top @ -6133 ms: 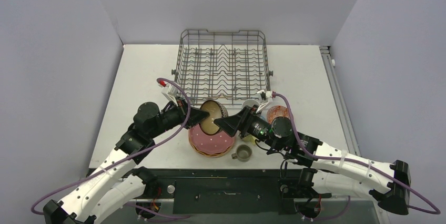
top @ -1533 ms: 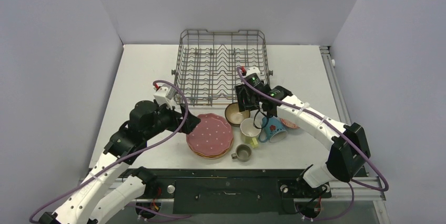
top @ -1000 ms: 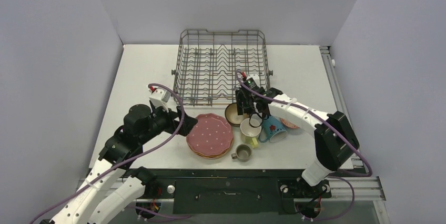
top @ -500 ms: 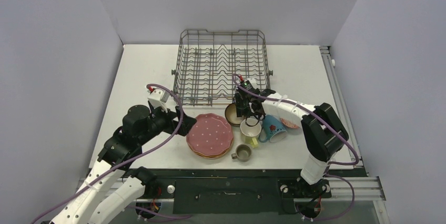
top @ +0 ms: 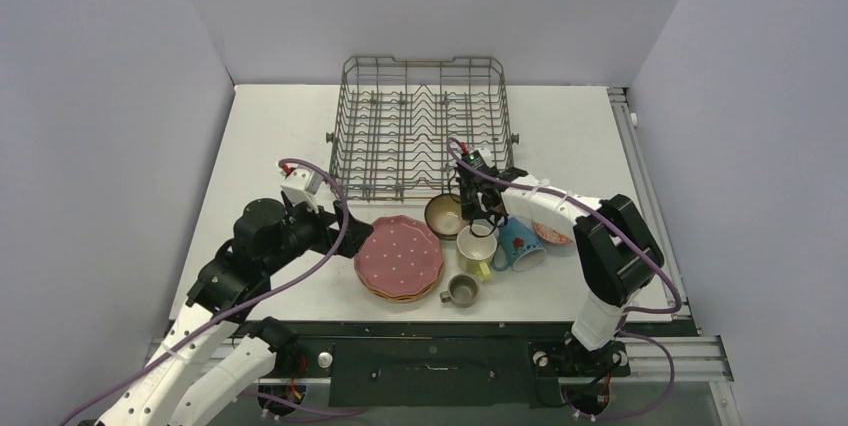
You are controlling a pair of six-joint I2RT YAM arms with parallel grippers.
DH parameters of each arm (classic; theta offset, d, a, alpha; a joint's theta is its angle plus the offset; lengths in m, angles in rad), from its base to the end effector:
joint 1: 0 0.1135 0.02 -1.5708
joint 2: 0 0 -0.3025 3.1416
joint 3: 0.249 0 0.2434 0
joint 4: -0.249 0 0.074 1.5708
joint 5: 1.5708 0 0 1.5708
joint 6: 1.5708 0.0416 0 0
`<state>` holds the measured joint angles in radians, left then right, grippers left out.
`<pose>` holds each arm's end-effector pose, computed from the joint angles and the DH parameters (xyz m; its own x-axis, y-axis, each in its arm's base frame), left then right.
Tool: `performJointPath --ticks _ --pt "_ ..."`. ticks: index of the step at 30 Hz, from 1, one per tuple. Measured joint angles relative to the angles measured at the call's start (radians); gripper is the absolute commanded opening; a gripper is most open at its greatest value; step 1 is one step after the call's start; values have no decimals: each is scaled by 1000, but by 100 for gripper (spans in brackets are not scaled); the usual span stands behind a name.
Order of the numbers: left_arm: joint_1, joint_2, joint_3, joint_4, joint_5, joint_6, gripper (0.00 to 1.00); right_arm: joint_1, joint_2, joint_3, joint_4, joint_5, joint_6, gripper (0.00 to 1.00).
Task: Load the mixed dishes into the dish rack
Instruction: Pick up the bowl from the center of the board.
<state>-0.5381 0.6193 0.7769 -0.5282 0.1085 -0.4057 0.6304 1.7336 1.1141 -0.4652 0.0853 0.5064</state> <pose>0.0876 -0.0576 0.3436 -0.5210 -0.1459 -0.8410 0.4250 0.8101 -0.4039 0.2847 0.2034 0.2218 -0.8939 -0.0540 -0.4451 -0.1391 0.9772 0.1607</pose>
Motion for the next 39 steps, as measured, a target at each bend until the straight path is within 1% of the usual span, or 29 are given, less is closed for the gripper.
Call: performJointPath --ticks 5,13,17,28,33,39 --pt "6 9 0 0 0 0 96 -8 -5 1 16 -23 4 0" --pt "11 12 0 0 0 0 96 -8 -27 -10 16 -10 3 0" --pt "11 12 0 0 0 0 96 -8 -66 -23 -18 22 -7 0" --pt "11 50 0 2 38 0 96 0 -241 -25 -98 146 -27 0" --pt "11 76 0 10 67 -9 96 50 -290 16 -164 215 -31 0" --pt "11 115 5 30 110 -39 96 137 -314 76 -208 251 -29 0"
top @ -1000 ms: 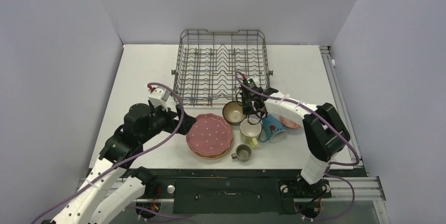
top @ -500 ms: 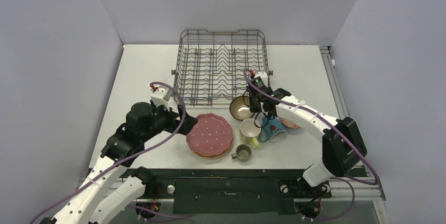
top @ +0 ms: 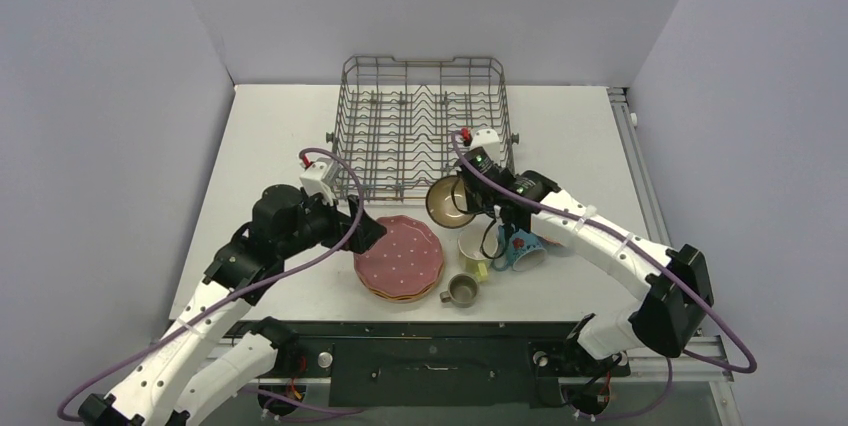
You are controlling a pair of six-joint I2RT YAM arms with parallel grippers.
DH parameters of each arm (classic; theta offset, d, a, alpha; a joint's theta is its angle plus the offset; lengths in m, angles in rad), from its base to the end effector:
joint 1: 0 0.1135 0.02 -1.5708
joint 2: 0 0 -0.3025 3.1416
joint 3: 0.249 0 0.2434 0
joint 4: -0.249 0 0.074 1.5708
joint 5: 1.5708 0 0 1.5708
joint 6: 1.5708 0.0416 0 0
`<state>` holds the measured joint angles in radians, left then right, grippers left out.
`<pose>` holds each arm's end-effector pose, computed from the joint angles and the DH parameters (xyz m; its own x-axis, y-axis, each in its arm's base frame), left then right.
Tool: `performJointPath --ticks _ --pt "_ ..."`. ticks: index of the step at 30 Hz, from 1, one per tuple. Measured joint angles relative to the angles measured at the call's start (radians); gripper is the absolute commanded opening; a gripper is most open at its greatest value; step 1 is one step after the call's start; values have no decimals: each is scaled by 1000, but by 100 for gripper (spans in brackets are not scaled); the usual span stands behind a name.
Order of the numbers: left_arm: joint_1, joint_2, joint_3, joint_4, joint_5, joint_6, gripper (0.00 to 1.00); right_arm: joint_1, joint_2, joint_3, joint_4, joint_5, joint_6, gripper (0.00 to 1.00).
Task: Load the mixed dishes into the dish rack
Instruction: Pick up the bowl from the center of the board.
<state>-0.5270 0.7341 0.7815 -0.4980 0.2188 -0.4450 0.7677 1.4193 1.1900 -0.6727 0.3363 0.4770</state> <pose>0.1090 -0.0739 0.3373 -0.6238 -0.1232 -0.7718 0.4336 0.7671 -0.4728 0.2167 0.1901 0.3285 -0.7349 -0.1070 -0.6697 -0.1924 0.9798 0.0547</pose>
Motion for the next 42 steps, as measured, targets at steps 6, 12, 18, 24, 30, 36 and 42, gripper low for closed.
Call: performJointPath --ticks 6,12,18,24,30,36,42 --pt "0 40 18 32 26 -36 96 116 -8 62 -42 36 7 0" --pt "0 96 40 55 33 -77 96 220 -8 127 -64 66 16 0" --pt "-22 155 44 58 19 -109 99 272 -8 183 -82 92 30 0" --pt "-82 196 69 56 -36 -127 90 303 -1 238 -107 113 33 0" --pt "-130 229 106 55 -97 -128 69 320 32 278 -117 120 33 0" --pt "-140 257 122 51 -130 -129 26 331 57 280 -131 131 33 0" --pt "-140 270 134 46 -158 -150 0 338 67 288 -141 158 42 0"
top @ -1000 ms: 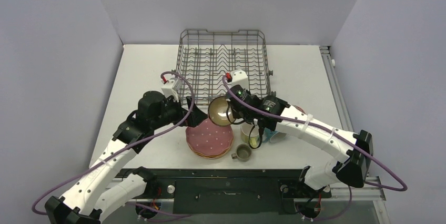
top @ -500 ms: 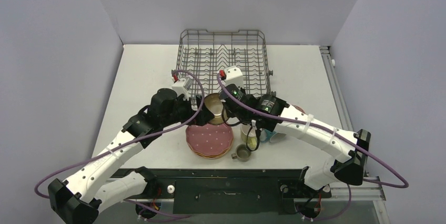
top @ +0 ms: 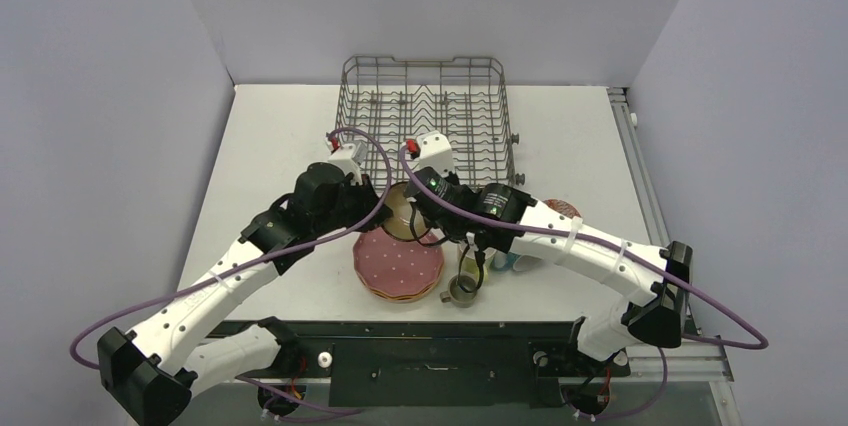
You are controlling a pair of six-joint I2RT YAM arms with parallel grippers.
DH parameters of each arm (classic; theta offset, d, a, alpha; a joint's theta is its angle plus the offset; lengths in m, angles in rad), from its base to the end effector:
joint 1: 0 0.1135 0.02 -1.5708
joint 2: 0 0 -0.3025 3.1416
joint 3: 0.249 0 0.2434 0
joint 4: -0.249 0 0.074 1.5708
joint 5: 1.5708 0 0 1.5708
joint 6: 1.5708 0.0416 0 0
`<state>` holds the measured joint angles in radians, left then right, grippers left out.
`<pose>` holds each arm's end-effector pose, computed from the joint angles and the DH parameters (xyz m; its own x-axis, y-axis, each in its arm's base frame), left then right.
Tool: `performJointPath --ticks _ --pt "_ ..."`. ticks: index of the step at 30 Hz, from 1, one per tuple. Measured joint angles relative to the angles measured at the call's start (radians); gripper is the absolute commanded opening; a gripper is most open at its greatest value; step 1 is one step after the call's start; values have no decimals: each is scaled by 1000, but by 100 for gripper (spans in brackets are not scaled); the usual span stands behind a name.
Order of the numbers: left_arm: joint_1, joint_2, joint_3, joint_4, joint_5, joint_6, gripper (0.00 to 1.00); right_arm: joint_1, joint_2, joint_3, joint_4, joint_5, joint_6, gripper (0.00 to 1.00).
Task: Load the mixed dishes into the dish rack
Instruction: Pick up the bowl from the center of the board.
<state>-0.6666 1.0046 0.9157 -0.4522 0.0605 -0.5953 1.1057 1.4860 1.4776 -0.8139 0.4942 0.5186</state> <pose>0.1533 -0.1238 0.3481 -0.7041 -0.1582 -0.6922 0.3178 0.8016 -0.5064 0.1549 0.2647 0.3919 -0.6037 -0.2300 -0.7633 -0.3947 0.9181 0.0355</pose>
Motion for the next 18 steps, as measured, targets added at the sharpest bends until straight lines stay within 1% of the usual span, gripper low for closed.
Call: performJointPath --ticks 2,3,5,6,7,8,9,10,11,12,15,18 --pt "2 6 0 -1 -8 -8 0 10 0 7 3 16 3 1" --pt "2 6 1 0 -7 -10 0 10 0 7 0 19 3 8" --pt "1 6 1 0 -5 -14 0 9 0 7 0 19 3 14" --pt "2 6 1 0 -4 -14 0 9 0 7 0 19 3 21" --pt "2 6 1 0 -3 -15 0 9 0 7 1 16 3 24" --pt "6 6 0 -1 5 -13 0 9 -3 6 10 14 2 31" --pt "11 6 -1 -1 22 -14 0 8 -7 4 18 8 2 38" --pt "16 5 -3 1 42 -13 0 5 -15 -4 31 3 1 40" --pt "24 3 -8 5 69 -14 0 0 -27 -18 45 -7 0 46" --pt "32 0 -16 10 96 -16 0 -7 -44 -36 60 -22 -4 48" --pt "55 -10 -45 46 178 -21 0 -34 -115 -106 101 -92 -6 60" --pt "77 -18 -68 81 256 -30 0 -70 -193 -176 152 -181 0 70"
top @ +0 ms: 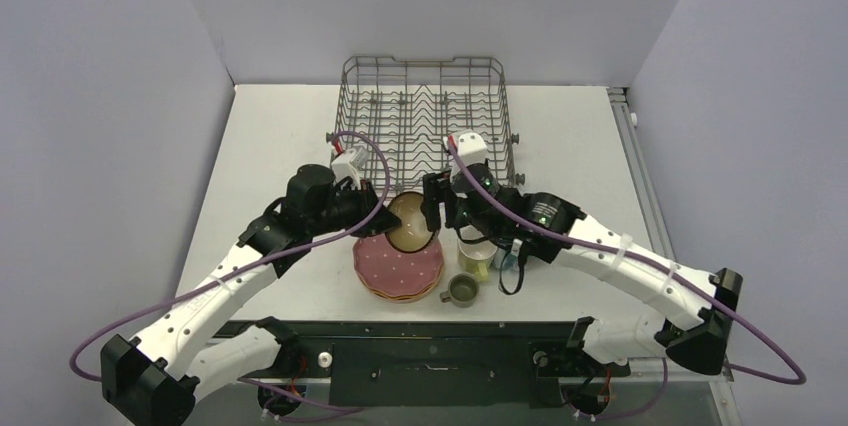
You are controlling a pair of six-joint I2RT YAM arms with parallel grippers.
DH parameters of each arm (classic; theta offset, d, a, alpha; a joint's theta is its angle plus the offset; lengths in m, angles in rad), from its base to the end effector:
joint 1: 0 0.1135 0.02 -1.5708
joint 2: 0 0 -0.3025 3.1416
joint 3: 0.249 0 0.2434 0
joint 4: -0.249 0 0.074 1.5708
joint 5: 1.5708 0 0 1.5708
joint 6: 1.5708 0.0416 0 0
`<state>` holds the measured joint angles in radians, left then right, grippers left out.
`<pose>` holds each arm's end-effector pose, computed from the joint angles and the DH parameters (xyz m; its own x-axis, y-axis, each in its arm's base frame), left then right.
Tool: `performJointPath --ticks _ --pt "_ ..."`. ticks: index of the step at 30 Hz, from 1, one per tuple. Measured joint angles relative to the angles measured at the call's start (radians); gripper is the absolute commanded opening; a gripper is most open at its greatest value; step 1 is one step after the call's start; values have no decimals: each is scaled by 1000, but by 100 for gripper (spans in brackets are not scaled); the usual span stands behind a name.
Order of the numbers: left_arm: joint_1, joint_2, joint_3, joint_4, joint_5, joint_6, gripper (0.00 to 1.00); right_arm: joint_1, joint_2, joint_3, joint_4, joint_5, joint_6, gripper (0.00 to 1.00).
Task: Load the mixed dishes into the dish rack
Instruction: Pick up the bowl from the center of the board.
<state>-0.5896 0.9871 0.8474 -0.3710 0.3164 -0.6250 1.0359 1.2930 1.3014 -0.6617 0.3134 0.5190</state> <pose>0.1543 -0.1188 0.3370 -0.7707 -0.1534 -0.6185 0.3738 0.6772 -0.6338 0.1449 0.2194 0.3973 -0.6131 -0.1090 -0.7825 -0.4486 0.8633 0.2312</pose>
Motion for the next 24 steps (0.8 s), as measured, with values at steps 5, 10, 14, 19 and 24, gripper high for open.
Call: performJointPath --ticks 5,10,14,19,24 --pt "26 -19 -52 90 116 -25 0 -41 -135 -107 108 -157 19 81" --pt "56 -36 -113 171 182 -64 0 -63 -269 -232 227 -307 69 83" --pt "75 -41 -157 261 233 -108 0 -88 -327 -317 329 -401 140 84" --pt "93 -46 -191 388 290 -171 0 -93 -340 -365 414 -474 217 84" --pt "105 -53 -204 474 332 -219 0 -93 -340 -394 476 -502 270 85"
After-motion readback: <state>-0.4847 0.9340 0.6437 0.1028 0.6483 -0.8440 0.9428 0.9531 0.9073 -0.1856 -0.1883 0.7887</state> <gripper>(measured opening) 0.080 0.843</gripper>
